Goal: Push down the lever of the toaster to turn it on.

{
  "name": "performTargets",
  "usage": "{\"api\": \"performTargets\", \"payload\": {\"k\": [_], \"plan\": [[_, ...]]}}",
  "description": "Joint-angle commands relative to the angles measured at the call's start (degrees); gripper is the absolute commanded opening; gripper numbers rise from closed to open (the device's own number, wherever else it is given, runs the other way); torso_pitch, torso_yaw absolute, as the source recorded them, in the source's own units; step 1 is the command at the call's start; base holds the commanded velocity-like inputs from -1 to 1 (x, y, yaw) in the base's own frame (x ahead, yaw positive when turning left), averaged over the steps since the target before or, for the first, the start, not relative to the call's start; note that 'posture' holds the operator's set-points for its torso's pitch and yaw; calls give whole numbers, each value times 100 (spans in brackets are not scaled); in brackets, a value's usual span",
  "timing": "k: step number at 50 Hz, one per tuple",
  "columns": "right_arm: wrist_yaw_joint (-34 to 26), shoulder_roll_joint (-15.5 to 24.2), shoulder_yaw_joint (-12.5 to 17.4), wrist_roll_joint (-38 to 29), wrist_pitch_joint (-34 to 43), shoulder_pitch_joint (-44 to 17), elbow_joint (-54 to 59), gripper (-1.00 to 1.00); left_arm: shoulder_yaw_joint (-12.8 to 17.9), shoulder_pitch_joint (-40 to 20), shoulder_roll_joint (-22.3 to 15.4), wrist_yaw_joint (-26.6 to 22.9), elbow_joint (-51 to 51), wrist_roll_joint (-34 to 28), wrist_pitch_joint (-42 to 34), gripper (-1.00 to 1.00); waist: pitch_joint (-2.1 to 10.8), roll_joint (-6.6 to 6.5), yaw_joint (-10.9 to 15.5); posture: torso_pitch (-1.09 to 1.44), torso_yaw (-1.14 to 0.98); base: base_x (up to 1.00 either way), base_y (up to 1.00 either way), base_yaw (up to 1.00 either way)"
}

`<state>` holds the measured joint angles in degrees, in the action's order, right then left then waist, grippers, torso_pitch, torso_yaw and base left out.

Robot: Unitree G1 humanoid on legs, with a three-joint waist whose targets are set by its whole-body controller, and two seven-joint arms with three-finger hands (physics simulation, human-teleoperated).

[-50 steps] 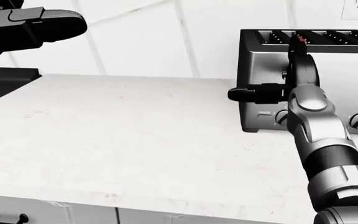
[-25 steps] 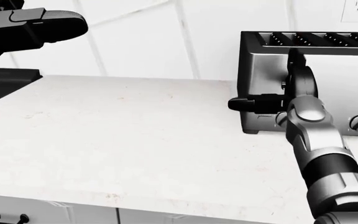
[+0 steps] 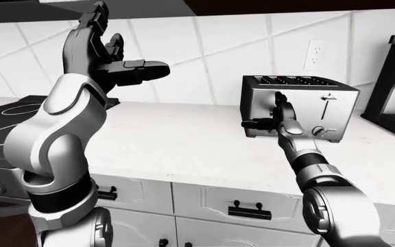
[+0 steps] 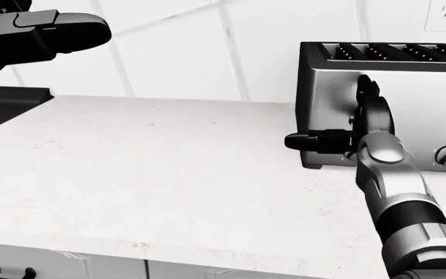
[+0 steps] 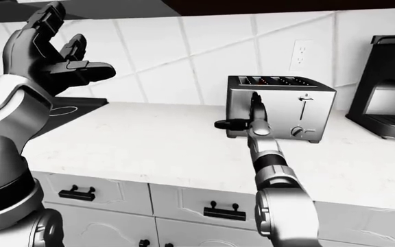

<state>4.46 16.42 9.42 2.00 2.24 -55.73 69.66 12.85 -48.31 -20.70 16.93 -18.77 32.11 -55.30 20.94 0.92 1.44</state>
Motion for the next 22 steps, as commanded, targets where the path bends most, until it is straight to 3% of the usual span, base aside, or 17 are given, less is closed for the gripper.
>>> {"api": "performTargets", "payload": {"k": [1,22], "plan": [[-50,-5,24,66,447,7,220,100,39,-170,-46,-14,-74,-16,161,100,-56,-45,0,-51,0,0,0,0],[-129,10,72,177,792,33,283,100,61,-180,-70,22,-76,23,154,100,-49,-29,12,-51,0,0,0,0]]}}
